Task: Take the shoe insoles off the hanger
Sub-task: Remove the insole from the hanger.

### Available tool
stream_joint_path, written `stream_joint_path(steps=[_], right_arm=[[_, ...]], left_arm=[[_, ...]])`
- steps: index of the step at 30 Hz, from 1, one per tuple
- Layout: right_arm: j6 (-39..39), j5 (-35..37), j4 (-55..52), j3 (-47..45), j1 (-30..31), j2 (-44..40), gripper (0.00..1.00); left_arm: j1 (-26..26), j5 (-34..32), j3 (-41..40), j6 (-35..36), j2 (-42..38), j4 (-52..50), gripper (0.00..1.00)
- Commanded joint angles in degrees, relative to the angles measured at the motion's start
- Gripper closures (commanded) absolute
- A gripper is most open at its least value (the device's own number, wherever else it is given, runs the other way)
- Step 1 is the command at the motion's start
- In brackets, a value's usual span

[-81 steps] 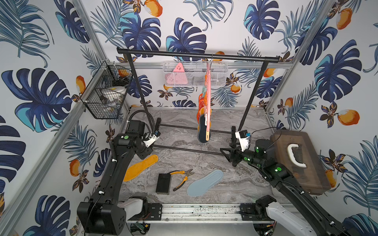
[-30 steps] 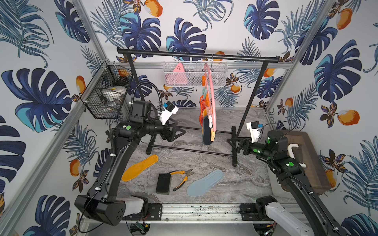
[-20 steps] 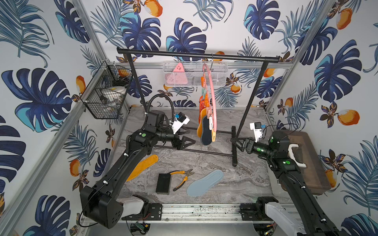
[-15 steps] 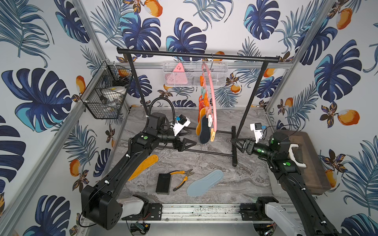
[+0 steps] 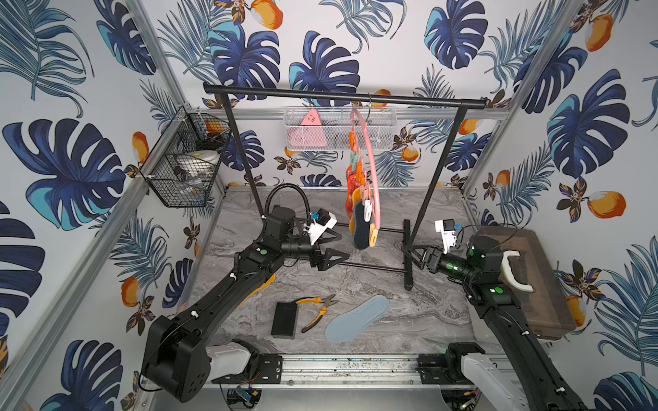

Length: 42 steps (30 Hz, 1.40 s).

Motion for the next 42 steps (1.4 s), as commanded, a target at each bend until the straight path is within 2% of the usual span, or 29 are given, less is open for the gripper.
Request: stream_joint_path(steps=[1,17,22,25,32,34,42], right_arm=[[-0.1,0.9,1.1,-0.5,-0.1,-0.3,0.11],[-0.2,2.3,0.2,1.0,0.0,-0.6,0.11],[0.2,2.4,1.0,0.9,-0.1,-0.7,0.11],[0.4,2.4,1.3,0.9,-0.1,-0.4,0.11],[1.1,2.5,2.2,1.2,-0.1,0.0,0.11],[1.2,2.6,2.3,1.2,-0.1,0.0,0.11],[2.4,2.1,3.0,0.8,-0.1,-0.1,0.11]], left_arm=[[-0.8,-0.2,-0.3,-1.9,0.9,6.4,0.15],[-3.1,-12.3,1.3,0.5,8.6,16.0,0.17],[-3.3,-14.2,2.2,1.2,10.8,18.6,0.19],[-3.4,-14.6,3.4,2.0,12.5,18.6,0.26],[-4.0,-11.7,6.9,2.0,15.4,17.4,0.64],[-4.2,-11.7,7.3,1.6,15.8,17.7,0.65],[-4.8,-14.2,9.7,1.2,19.0,17.7,0.61]])
